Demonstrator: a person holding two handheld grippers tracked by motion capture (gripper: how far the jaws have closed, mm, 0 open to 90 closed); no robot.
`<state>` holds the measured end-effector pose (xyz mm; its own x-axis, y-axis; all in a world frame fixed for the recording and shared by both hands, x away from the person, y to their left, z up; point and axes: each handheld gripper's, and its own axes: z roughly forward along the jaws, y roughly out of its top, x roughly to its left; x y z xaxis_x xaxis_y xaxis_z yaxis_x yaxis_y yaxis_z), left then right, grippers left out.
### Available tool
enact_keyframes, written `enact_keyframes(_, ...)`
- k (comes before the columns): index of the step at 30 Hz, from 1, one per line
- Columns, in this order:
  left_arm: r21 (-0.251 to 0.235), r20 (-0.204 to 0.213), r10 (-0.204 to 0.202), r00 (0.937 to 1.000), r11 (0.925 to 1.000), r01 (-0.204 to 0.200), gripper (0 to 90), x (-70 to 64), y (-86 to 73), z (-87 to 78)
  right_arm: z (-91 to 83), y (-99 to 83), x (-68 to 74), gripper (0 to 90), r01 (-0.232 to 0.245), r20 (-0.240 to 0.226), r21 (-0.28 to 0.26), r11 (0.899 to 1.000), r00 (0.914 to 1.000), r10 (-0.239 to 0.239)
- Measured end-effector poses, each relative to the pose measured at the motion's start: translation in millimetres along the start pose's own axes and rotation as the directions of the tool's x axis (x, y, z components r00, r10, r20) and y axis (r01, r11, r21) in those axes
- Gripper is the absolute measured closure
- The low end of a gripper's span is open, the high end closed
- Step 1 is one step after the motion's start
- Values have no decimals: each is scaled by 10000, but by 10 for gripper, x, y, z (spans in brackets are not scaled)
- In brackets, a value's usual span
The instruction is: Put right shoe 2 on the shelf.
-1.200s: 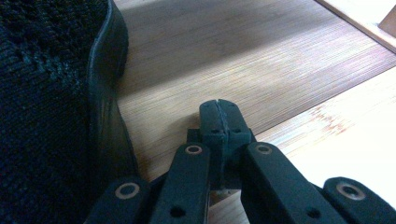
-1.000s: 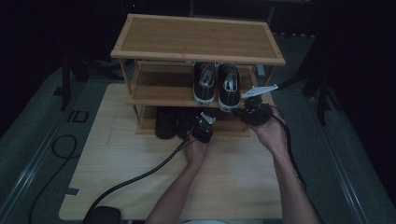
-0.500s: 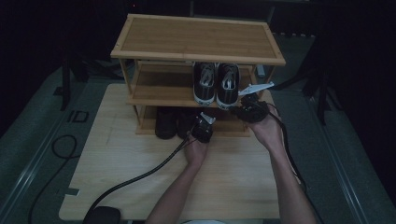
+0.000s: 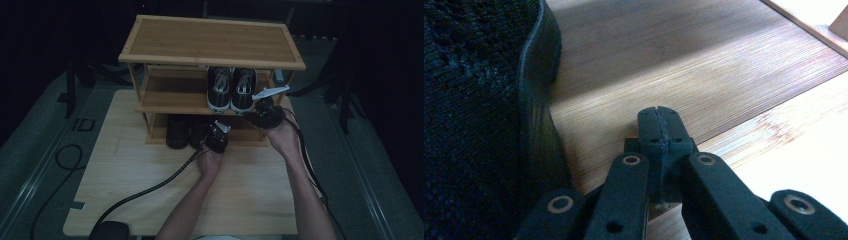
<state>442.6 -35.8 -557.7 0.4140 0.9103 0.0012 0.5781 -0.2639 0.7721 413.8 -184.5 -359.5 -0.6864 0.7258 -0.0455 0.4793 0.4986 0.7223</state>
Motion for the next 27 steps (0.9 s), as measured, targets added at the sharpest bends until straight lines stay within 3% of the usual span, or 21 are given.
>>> enact_keyframes(10,3,-74,8,10000,10000,-8,900,1,0,-3,16,15,60,900,255,284,92,9996,9993,-257)
enact_keyframes(16,-1,-66,7,10000,10000,-7,900,2,0,-4,-18,-43,114,878,515,206,349,9981,9984,-522)
enact_keyframes(23,12,26,49,10000,10000,-49,900,5,2,-1,-42,-255,29,837,127,363,601,9981,9992,-149)
enact_keyframes(25,19,155,237,9996,9997,-237,900,18,6,2,-55,-341,15,822,-26,356,596,9982,9994,5)
enact_keyframes(27,15,18,27,10000,10000,-27,900,3,1,-2,-50,-432,6,799,-132,401,648,9978,9991,106)
